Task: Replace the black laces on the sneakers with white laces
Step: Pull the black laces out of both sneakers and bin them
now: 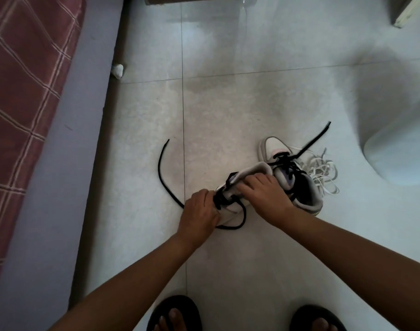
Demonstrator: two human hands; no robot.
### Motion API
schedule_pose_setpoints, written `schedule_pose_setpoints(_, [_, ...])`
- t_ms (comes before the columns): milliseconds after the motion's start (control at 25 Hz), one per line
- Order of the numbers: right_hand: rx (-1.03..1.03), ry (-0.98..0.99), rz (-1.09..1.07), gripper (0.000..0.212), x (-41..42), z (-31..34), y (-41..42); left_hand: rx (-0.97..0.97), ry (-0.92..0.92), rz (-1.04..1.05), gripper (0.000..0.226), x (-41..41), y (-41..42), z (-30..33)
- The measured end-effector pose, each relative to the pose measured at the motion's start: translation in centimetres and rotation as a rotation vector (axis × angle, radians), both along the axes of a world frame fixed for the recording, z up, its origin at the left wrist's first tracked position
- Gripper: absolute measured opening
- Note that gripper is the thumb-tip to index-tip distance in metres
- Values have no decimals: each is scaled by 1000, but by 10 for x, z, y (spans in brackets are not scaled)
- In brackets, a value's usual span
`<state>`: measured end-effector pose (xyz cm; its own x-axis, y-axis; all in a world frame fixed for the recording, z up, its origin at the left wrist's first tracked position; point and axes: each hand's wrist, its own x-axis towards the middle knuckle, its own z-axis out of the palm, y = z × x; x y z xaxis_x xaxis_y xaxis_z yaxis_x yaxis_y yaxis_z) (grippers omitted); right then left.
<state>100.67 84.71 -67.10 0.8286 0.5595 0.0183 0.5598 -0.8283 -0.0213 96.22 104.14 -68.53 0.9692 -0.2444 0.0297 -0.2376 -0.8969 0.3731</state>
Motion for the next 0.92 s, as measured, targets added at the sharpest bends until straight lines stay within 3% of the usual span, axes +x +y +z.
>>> schedule_pose_setpoints(80, [113, -66, -98, 32, -14, -3, 6, -34, -70, -61, 28, 8, -6, 1])
schedule_pose_setpoints(200, [49, -90, -108, 41, -24, -11, 12, 47, -225, -227, 14, 21, -19, 2])
schedule_pose_setpoints(360, [-10, -298, -16, 11, -19, -14, 19, 81, -194, -270, 19, 29, -20, 4])
schedule_pose_setpoints(440, [86, -258, -186, 8, -33, -21, 28, 42, -148, -256, 19, 27, -18, 4])
schedule_pose_setpoints(480, [208, -128, -403, 10, -43, -24, 32, 26, -130, -248, 19, 25, -18, 3])
schedule_pose_setpoints(560, [483, 333, -945, 15, -53, -26, 41, 10, -89, -221, 19, 23, -19, 3])
schedule_pose_setpoints(640, [633, 740, -1220, 21, -48, -26, 46, -4, -42, -191, 19, 23, -20, 3])
schedule_pose_setpoints(760, [809, 981, -1160, 18, -38, -7, 55, 11, -15, -206, 19, 26, -16, 5])
schedule_pose_setpoints(840, [1188, 1205, -1096, 21, -23, 24, 49, 38, -16, -222, 17, 31, -9, 4])
schedule_pose_setpoints(920, [1660, 1297, -984, 32, -3, 51, 25, 23, 20, -163, 12, 35, -2, 1])
